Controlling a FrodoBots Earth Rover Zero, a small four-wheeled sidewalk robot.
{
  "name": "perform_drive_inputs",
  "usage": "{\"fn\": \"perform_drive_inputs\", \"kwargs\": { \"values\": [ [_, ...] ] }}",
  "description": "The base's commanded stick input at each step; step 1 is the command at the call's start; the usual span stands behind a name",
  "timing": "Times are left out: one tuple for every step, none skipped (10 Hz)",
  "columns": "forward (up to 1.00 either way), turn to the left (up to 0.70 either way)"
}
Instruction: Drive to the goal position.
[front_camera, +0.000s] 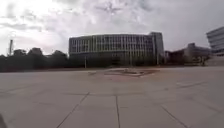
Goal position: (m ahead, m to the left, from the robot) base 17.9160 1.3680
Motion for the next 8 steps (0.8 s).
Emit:
{"fn": "perform_drive_inputs", "kwargs": {
  "values": [
    [0.70,-0.01],
    [0.70,-0.01],
    [0.70,-0.01],
    [0.70,-0.01],
    [0.70,-0.01],
    [0.70,-0.01],
    [0.70,-0.01],
    [0.70,-0.01]
  ]
}}
